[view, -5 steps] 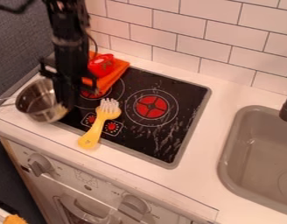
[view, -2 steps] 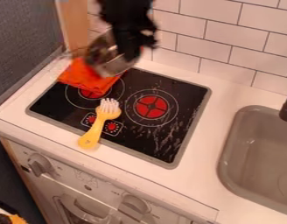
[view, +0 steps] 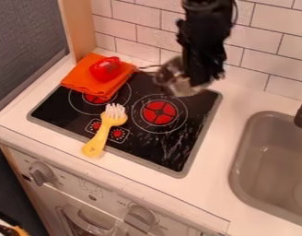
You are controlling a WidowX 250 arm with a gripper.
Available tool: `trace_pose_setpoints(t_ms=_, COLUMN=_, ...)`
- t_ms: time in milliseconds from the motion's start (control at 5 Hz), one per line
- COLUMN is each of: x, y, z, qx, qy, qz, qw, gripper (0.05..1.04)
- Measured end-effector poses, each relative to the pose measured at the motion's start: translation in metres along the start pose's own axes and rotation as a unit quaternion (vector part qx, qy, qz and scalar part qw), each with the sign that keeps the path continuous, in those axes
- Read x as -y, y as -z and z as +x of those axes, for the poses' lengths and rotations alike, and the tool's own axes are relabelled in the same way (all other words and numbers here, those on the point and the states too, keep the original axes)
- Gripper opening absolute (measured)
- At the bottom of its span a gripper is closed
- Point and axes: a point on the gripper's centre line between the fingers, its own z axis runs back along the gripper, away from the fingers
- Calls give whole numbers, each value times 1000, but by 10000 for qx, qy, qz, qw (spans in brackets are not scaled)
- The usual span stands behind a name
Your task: Moved the silver pot top right of the cooker
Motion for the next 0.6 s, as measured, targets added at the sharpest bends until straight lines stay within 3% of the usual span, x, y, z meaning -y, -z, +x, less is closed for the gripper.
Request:
trace_pose_setpoints(t_ms=400, x=-13, y=35, z=-3, qx=-366, qy=203, qz=54, qw=9991, gripper=95)
trace_pose_setpoints(t_ms=600, x=-19, y=48, z=-15, qx=-554, qy=255, qz=41, qw=9981, gripper=272)
